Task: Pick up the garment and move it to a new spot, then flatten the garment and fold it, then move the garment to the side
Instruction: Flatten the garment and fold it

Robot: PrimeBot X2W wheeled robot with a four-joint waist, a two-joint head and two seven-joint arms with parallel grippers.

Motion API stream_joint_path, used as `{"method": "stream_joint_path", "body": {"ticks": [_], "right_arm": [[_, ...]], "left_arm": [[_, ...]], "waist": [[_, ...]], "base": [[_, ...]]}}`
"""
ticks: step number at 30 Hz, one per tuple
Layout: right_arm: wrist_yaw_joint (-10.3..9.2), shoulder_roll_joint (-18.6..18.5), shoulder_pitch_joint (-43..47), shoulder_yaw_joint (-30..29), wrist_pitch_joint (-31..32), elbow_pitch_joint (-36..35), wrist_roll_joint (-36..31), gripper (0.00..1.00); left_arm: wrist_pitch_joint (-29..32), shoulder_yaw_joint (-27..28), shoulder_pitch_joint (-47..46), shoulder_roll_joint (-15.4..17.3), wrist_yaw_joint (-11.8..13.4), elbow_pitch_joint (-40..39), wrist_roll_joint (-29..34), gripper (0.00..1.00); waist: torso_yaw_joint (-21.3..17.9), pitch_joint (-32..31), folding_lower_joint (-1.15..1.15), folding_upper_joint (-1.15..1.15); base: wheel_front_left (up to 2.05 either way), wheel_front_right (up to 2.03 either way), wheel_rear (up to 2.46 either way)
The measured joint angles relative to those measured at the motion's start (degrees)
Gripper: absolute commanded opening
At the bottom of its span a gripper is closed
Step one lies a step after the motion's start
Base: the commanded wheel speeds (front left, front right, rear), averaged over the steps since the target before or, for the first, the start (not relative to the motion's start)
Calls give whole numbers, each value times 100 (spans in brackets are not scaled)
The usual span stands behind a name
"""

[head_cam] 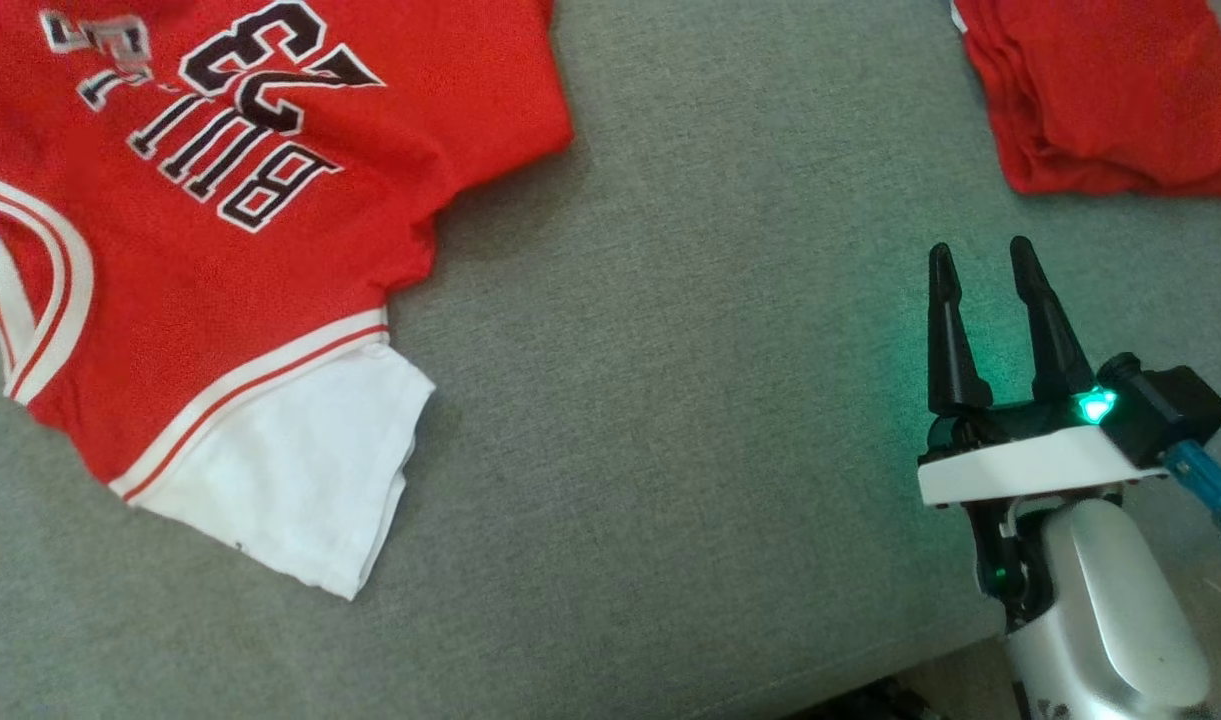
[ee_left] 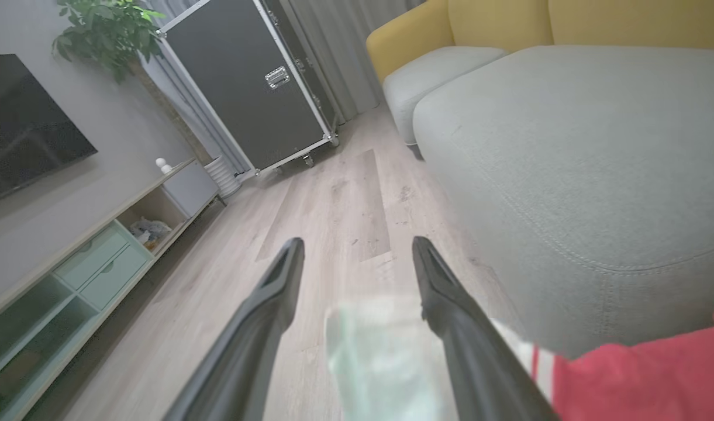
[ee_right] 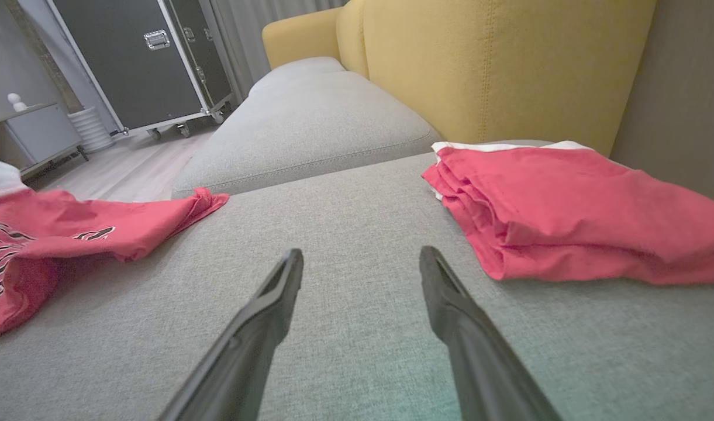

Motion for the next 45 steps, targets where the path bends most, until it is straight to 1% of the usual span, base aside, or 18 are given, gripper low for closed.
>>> {"method": "stream_joint_path", "body": {"ticks": [7,12,13,14,17,20,22,24,29,31,35,37,40,45], "right_arm": [[-1,-1,2,-34,0,52,-97,100],[0,-1,29,-165,0,80,-197,100],[-1,-2,41,-212,0,81,-216,100],[0,-2,57,-255,0,78,-235,100],[0,-3,179,-414,0,74,-325,100],[0,-2,358,-522,0,75,-415,100],[-1,-3,452,-568,0,77,-459,100],[0,-2,530,-579,1,79,-464,100],[0,-2,744,-583,1,93,-503,100],[0,-1,820,-587,1,100,-503,100],[-1,0,939,-601,0,107,-485,100],[0,0,1011,-605,1,114,-439,100],[0,1,1095,-598,1,119,-447,100],[-1,1,1060,-630,1,216,-641,100]], "left_arm": [[-563,-94,182,-439,-245,32,-115,100],[-950,19,575,-962,-454,-159,-500,100],[-1002,52,694,-1070,-476,-218,-597,100],[-1028,70,831,-1165,-550,-287,-677,100],[-1110,177,1344,-1407,-616,-568,-862,100],[-1124,271,2009,-1577,-670,-920,-1069,100],[-1124,396,2557,-1670,-668,-1295,-1160,100],[-1124,541,3162,-1779,-576,-1727,-1254,100],[-1124,776,4840,-2007,-238,-2860,-1299,100],[-1123,753,5495,-2031,-102,-3308,-1106,100],[-1124,814,6483,-2217,129,-4086,-989,100],[-1123,937,6841,-2359,213,-4403,-980,100],[-1124,1068,7205,-2510,215,-4747,-979,100],[-1124,1107,7238,-2607,152,-4867,-842,100]], "waist": [[198,-208,0,0],[402,-537,-1,0],[453,-619,0,0],[510,-704,0,0],[706,-970,-1,0],[925,-1247,-1,0],[1076,-1433,-1,0],[1224,-1621,-1,0],[1546,-2028,-2,1],[1662,-2151,-2,1],[1864,-2304,-1,1],[1937,-2344,-1,1],[2018,-2331,-1,1],[2195,-2203,0,0]], "base": [[0,0,0],[0,0,0],[0,0,0],[0,0,0],[0,0,0],[0,0,0],[0,0,0],[0,0,0],[0,0,0],[0,0,0],[0,0,0],[0,0,0],[0,0,0],[0,0,0]]}}
